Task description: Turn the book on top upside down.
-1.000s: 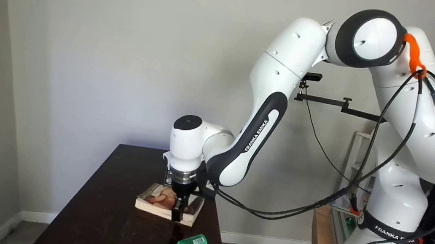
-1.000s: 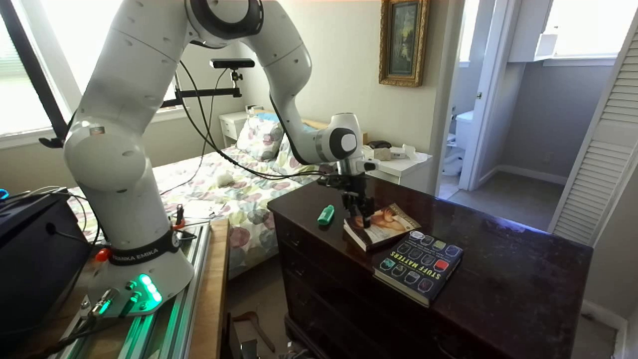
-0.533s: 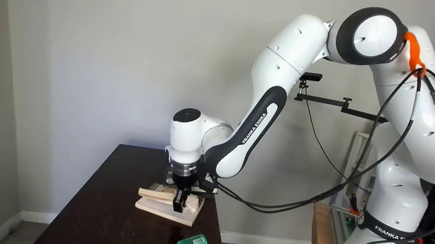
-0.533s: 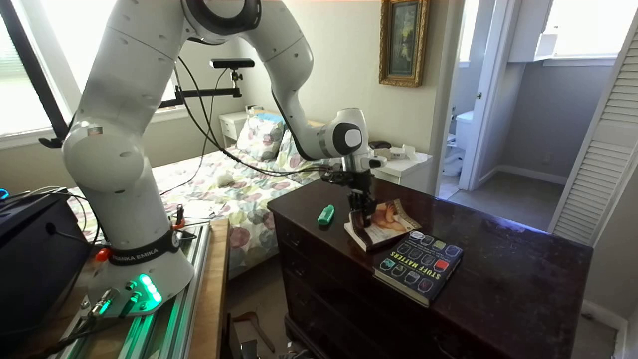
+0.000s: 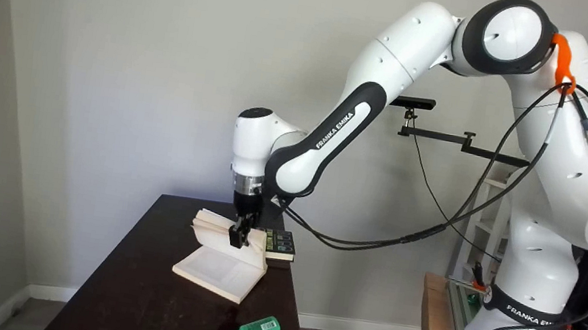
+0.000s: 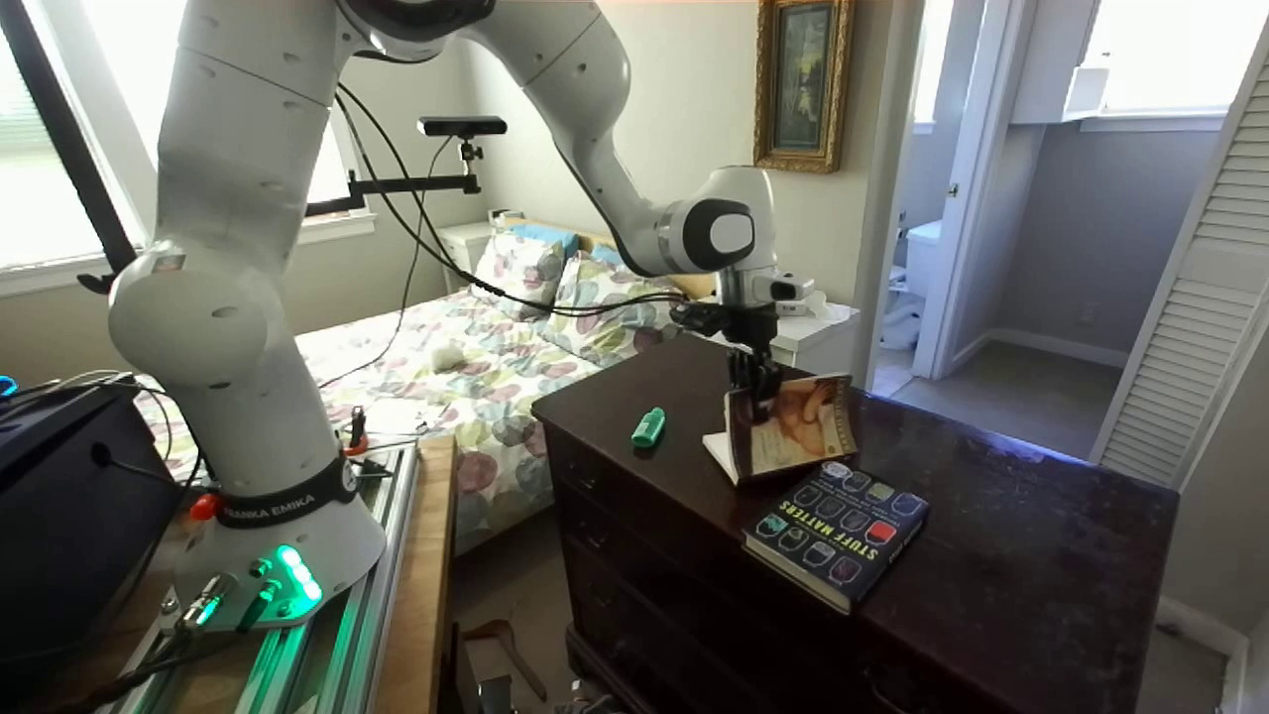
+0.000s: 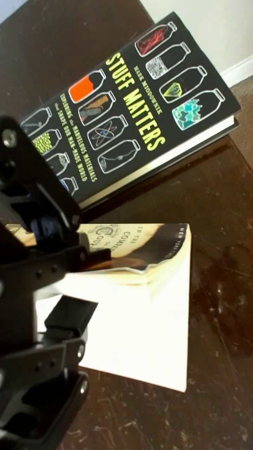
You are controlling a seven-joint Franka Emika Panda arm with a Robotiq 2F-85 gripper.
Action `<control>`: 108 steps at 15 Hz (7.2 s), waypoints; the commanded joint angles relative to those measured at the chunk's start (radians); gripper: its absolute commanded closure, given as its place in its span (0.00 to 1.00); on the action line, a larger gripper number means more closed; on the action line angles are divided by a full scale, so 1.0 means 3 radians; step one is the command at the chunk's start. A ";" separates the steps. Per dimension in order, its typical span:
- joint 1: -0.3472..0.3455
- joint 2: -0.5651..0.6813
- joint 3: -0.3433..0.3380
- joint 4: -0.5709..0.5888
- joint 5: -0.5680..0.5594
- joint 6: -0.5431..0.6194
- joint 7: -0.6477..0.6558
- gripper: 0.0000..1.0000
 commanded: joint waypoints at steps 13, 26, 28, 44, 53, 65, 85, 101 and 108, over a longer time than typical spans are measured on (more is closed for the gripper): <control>-0.0505 -0.0842 -0.0051 0.0198 -0.0020 -0.0794 0.0010 0.95; -0.0456 -0.0342 0.0068 0.0727 -0.1458 -0.2307 -0.0090 0.95; -0.0425 -0.0225 0.0091 0.0763 -0.1722 -0.2255 -0.0044 0.95; -0.0159 0.0182 0.0380 0.0581 -0.3399 -0.2111 0.0130 0.95; -0.0152 0.0540 0.0523 0.0386 -0.3702 -0.2193 0.0756 0.95; -0.0237 0.0681 0.0674 0.0337 -0.3425 -0.2144 0.1064 0.51; -0.0321 0.0656 0.0487 0.0331 -0.2172 -0.1216 0.1106 0.00; -0.0257 0.0700 0.0273 0.0318 -0.2392 -0.1098 0.1308 0.82; -0.0598 0.0082 0.0541 0.0281 -0.1135 -0.1221 0.0275 0.93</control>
